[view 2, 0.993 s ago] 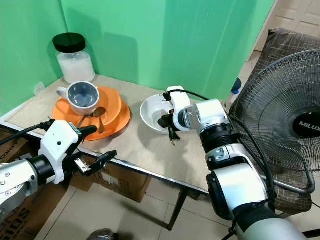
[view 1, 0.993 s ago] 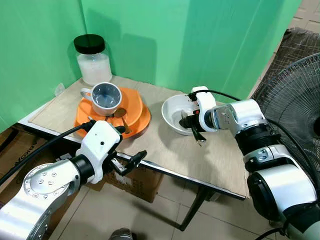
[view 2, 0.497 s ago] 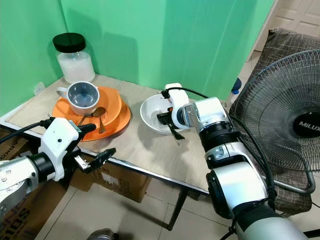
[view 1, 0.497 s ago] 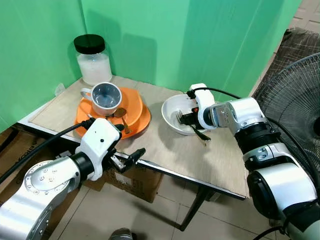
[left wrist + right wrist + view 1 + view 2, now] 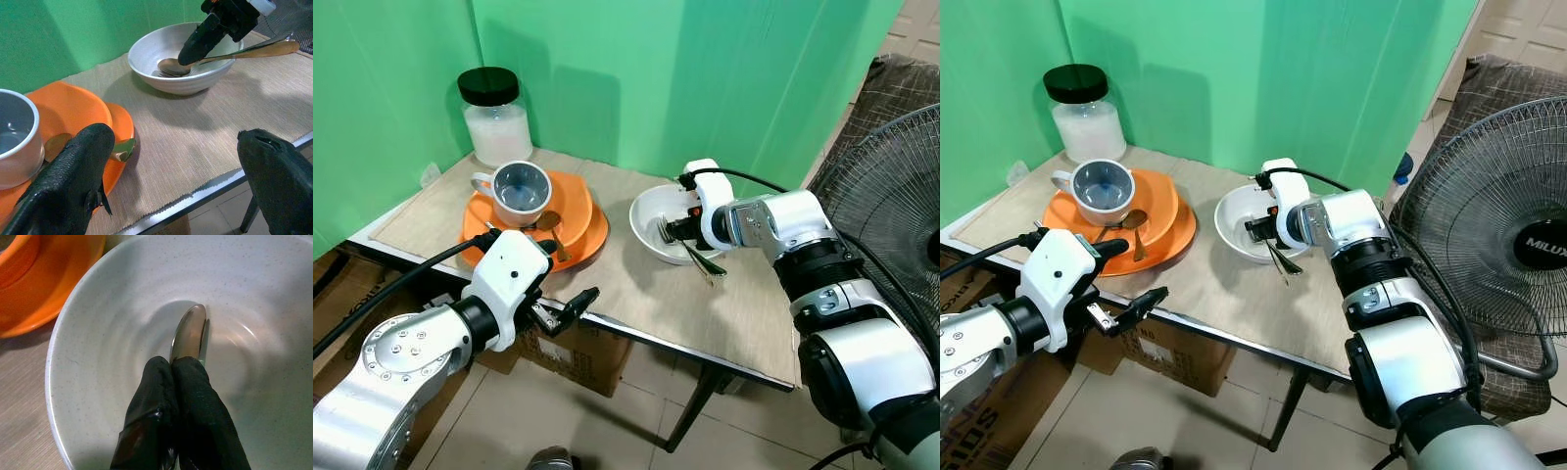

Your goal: Setting the table

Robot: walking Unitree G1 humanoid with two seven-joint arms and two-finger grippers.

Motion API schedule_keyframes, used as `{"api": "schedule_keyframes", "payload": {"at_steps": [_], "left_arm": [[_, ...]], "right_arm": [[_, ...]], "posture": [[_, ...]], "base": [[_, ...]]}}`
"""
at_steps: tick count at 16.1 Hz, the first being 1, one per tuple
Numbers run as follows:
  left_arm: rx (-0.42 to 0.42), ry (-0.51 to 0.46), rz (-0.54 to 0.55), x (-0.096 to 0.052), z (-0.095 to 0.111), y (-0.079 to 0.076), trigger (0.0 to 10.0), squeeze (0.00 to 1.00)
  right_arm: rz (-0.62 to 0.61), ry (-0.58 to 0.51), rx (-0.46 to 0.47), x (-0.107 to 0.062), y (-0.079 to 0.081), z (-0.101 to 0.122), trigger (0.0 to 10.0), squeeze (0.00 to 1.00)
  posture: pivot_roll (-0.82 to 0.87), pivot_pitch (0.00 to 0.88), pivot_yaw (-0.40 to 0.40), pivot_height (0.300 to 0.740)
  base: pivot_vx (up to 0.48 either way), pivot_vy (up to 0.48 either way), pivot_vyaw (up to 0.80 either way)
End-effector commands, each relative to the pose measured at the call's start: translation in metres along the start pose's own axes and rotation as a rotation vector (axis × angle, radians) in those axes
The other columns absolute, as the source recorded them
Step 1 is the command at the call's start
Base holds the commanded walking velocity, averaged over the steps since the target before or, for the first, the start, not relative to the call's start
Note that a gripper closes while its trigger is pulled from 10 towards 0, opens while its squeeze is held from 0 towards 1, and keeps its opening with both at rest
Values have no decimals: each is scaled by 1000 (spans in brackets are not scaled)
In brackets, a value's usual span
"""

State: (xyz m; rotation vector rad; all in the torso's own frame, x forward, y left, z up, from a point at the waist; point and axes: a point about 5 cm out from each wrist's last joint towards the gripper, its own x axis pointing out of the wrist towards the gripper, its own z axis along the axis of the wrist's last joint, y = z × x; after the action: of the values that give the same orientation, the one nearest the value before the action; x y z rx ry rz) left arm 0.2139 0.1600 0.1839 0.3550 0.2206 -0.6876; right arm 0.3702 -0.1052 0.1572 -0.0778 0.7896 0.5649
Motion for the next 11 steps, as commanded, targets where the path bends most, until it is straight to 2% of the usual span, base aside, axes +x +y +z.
{"api": "schedule_keyframes", "payload": {"at_steps": [1,2,3,4,5,6,7,11], "left_arm": [[6,2,1,1,0,0,10000,0],[7,0,0,2,0,0,10000,0],[8,-1,-1,2,0,0,10000,0],[9,-1,-2,2,0,0,10000,0],[10,-1,-3,3,0,0,10000,0],[10,-1,-4,3,0,0,10000,0],[12,-2,-5,3,1,1,10000,0],[13,-4,-9,4,1,1,10000,0]], "right_arm": [[-8,-19,-24,-5,-2,6,314,0],[-12,-2,-57,-3,-1,3,8902,0],[-17,2,-71,-2,0,2,10000,0],[-23,3,-95,-1,0,1,10000,0],[-26,-1,-102,-1,-1,1,10000,90],[-30,-5,-100,-1,-2,1,10000,749],[-35,-7,-97,-2,-3,2,10000,1000],[-29,20,-114,-2,-3,-1,10000,1000]], "posture": [[127,0,-62,740],[125,0,-60,740],[125,0,-60,740],[125,0,-60,740],[124,0,-57,740],[124,0,-57,740],[121,0,-53,740],[118,0,-53,740]], "base": [[0,0,0],[0,0,0],[0,0,0],[0,0,0],[0,0,0],[0,0,0],[0,0,0],[0,0,0]]}}
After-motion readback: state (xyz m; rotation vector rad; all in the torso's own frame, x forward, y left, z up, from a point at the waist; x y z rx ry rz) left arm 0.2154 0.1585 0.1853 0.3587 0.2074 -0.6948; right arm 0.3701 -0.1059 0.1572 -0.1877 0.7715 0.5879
